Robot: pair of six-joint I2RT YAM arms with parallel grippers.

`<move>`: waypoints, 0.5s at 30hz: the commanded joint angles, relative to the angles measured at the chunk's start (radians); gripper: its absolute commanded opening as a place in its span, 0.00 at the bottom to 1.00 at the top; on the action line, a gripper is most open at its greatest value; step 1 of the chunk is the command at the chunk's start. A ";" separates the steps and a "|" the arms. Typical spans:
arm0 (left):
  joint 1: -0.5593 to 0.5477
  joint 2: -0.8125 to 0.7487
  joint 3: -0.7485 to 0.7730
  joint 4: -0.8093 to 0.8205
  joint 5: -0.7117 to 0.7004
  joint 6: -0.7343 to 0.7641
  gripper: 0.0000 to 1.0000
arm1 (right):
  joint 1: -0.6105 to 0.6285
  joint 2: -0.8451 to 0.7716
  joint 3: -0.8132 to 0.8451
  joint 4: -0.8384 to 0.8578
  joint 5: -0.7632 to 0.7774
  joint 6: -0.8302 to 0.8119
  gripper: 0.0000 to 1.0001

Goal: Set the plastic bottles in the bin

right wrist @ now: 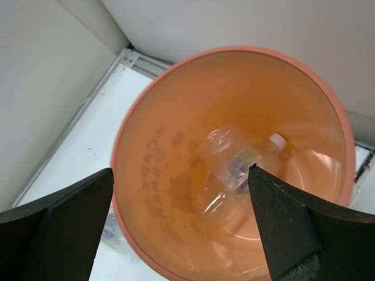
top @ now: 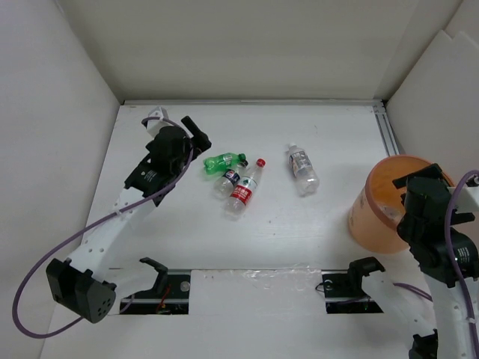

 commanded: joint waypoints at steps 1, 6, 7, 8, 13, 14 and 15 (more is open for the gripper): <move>0.055 0.087 0.040 -0.103 -0.026 -0.081 1.00 | -0.004 0.053 0.051 0.168 -0.056 -0.178 1.00; 0.064 0.214 0.051 -0.045 0.053 -0.073 1.00 | -0.004 0.142 0.077 0.378 -0.434 -0.461 1.00; 0.064 0.237 0.063 -0.023 0.069 -0.050 1.00 | -0.004 0.163 0.087 0.394 -0.491 -0.486 1.00; 0.064 0.292 0.081 0.003 0.095 -0.029 1.00 | -0.004 0.163 0.087 0.414 -0.550 -0.509 1.00; 0.064 0.406 0.221 0.023 0.140 0.183 0.98 | 0.006 0.174 0.048 0.504 -0.872 -0.604 1.00; 0.064 0.406 0.221 0.043 0.154 0.198 1.00 | 0.006 0.174 0.039 0.504 -0.891 -0.616 1.00; 0.064 0.406 0.221 0.053 0.168 0.198 1.00 | 0.006 0.186 0.039 0.504 -0.908 -0.616 1.00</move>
